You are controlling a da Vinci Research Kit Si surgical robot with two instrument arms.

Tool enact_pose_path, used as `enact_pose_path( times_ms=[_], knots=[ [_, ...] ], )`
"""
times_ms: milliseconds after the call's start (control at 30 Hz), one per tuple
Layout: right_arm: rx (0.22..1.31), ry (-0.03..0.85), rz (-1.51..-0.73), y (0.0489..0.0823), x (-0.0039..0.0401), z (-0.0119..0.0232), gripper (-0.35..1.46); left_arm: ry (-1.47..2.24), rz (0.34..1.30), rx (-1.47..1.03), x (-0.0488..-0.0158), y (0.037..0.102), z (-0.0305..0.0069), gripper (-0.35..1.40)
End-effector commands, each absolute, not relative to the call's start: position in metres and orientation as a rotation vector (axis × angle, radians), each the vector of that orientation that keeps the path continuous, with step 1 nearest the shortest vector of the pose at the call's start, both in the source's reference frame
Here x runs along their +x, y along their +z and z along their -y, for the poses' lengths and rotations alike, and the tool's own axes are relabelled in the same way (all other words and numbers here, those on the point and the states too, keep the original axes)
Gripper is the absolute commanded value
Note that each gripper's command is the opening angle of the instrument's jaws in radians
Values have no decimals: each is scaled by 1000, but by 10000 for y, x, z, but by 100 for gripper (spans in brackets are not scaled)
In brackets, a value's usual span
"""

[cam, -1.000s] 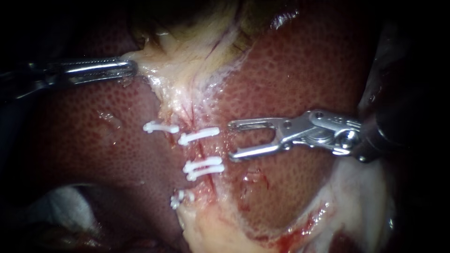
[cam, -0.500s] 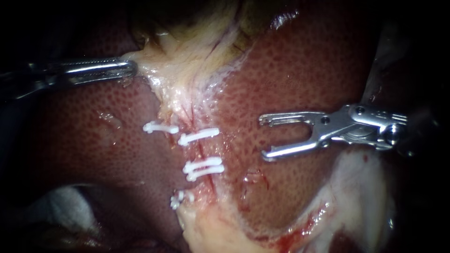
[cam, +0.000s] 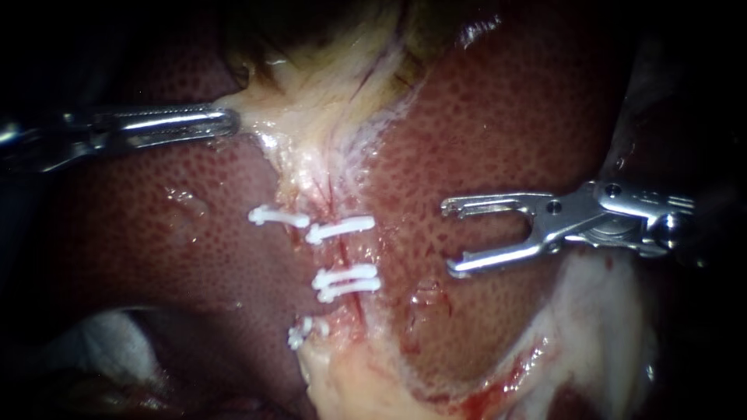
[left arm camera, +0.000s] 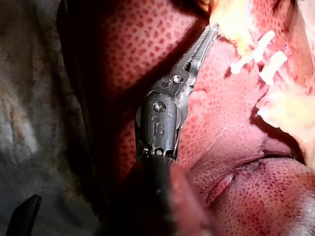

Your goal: Going back third clip right tube

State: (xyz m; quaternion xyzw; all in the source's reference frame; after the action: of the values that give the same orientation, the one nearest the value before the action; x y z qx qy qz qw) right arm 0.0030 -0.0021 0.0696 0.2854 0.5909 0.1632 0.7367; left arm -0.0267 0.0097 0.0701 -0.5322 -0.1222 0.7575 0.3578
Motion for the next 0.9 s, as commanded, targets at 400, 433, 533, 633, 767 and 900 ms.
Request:
enact_pose_path(
  times_ms=[400,433,533,633,767,900],
  knots=[
    [626,352,-1300,691,26,22,50,1983,352,-1384,-333,728,-89,-35],
    [626,353,-1300,691,26,22,50,1991,350,-1386,-337,730,-89,-35],
    [635,363,-1297,690,26,22,50,1996,357,-1390,-349,733,-88,-35],
    [644,374,-1294,688,26,21,50,1997,359,-1393,-354,734,-88,-35],
    [653,385,-1291,686,26,20,50,1998,360,-1394,-356,735,-88,-35],
    [657,391,-1289,685,26,19,50,1998,361,-1395,-356,734,-88,-35]
  ],
)
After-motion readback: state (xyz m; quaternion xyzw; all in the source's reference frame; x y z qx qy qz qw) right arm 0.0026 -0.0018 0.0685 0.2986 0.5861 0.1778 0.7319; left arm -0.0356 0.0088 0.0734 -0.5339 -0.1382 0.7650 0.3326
